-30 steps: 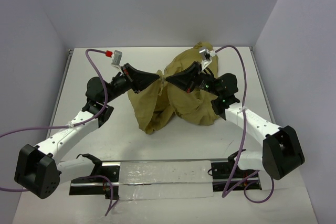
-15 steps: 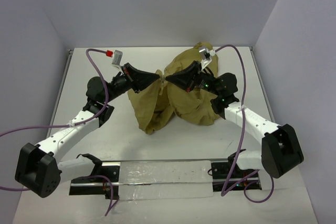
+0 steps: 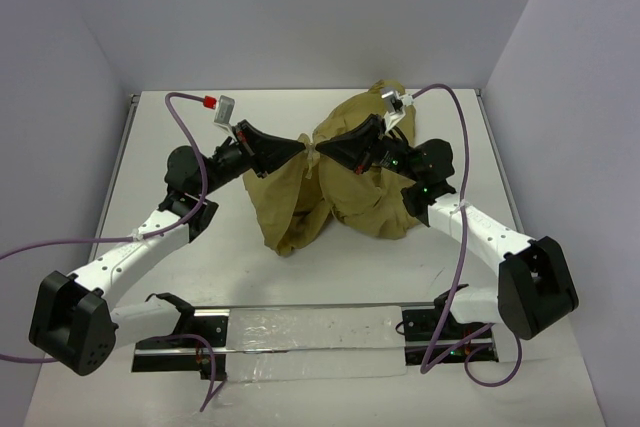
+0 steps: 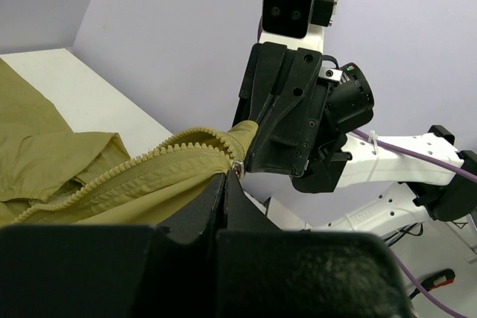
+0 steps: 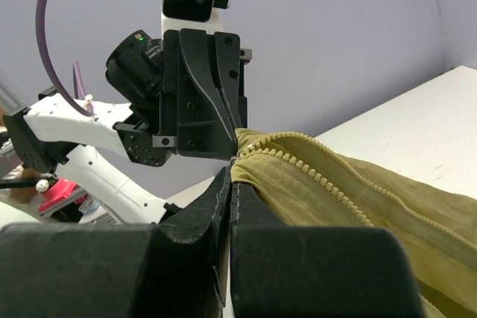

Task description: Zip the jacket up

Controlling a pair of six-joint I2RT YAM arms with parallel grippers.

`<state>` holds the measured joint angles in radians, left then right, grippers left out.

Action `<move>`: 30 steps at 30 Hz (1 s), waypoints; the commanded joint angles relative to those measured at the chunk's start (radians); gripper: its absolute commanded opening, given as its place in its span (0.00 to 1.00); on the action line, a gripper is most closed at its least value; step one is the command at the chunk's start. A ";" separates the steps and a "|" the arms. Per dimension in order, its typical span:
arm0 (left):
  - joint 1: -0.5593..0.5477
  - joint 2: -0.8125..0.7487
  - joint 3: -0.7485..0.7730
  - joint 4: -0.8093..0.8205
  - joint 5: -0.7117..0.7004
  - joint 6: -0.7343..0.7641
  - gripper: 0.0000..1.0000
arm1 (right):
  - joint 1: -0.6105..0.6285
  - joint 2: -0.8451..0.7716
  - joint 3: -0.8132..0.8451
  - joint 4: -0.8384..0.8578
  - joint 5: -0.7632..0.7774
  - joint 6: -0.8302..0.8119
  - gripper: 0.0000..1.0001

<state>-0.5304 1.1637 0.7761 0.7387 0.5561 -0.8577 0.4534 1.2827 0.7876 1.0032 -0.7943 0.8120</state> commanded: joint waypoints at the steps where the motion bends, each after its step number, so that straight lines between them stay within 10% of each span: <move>1: -0.019 0.005 0.004 0.053 0.058 -0.001 0.00 | 0.002 0.006 0.064 0.086 0.017 0.001 0.00; 30: -0.039 0.008 -0.006 -0.013 0.034 0.030 0.00 | 0.001 0.003 0.060 0.064 0.048 0.002 0.00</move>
<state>-0.5452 1.1675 0.7761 0.7431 0.5981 -0.8539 0.4507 1.3131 0.8313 1.0100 -0.7798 0.8173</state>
